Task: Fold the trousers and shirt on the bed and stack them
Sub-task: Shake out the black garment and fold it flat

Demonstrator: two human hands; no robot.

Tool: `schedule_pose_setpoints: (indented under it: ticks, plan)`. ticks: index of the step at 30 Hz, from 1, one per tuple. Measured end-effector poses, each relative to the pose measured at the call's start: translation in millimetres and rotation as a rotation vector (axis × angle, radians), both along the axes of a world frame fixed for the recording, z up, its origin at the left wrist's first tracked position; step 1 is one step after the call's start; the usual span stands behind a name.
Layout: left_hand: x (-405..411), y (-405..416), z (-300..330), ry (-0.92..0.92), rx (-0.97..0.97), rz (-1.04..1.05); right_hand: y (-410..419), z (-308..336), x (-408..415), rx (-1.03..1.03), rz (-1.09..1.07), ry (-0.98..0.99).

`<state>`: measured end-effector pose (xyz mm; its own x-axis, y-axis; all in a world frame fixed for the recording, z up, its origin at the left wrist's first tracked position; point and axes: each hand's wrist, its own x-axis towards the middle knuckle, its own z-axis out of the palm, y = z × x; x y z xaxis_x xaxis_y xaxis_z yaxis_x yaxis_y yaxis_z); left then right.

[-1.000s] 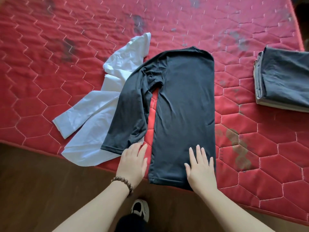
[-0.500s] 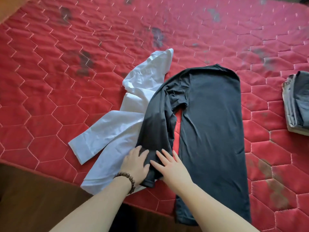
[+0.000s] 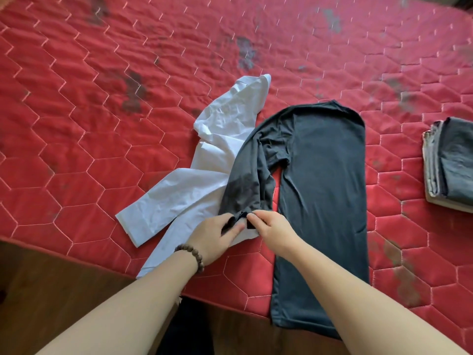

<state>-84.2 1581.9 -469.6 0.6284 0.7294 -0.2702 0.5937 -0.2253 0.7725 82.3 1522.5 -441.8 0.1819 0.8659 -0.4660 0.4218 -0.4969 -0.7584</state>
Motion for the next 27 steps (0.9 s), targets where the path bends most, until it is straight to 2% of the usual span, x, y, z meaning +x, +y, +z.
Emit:
schedule_pose_setpoints:
  ticks: [4, 10, 15, 17, 18, 20, 21, 22, 24, 27]
  plan:
    - [11.2, 14.1, 21.8, -0.125, -0.141, 0.081, 5.6, 29.2, 5.3, 0.005, -0.053, 0.078]
    - [30.8, 46.2, 82.8, -0.372, -0.28, 0.194, 11.2, 70.8, 11.0, 0.189, -0.142, 0.052]
    - [52.4, 58.4, 145.4, -0.405, -0.325, -0.024, 36.3, 120.6, 12.6, 0.311, -0.273, 0.246]
    - [53.9, 63.9, 165.4, -0.37, -0.214, -0.072, 45.5, 138.0, 15.4, 0.321, -0.314, 0.269]
    - [53.5, 67.3, 172.4, -0.352, -0.043, -0.049, 49.2, 146.2, 17.4, 0.326, -0.354, 0.296]
    - [50.7, 69.9, 185.3, -0.31, 0.411, 0.204, 56.6, 162.4, 20.9, 0.354, -0.455, 0.396]
    - [48.7, 68.8, 193.6, -0.316, 0.566, 0.353, 60.6, 169.3, 22.4, 0.373, -0.503, 0.455]
    - [46.9, 67.8, 200.7, -0.333, 0.634, 0.434, 64.9, 175.7, 23.5, 0.39, -0.541, 0.507]
    - [48.8, 65.4, 209.3, -0.331, 0.624, 0.419, 72.9, 188.7, 23.8, 0.408, -0.581, 0.579]
    - [60.9, 63.2, 224.7, -0.386, 0.343, 0.355, 80.7, 201.1, 22.4, 0.429, -0.558, 0.663]
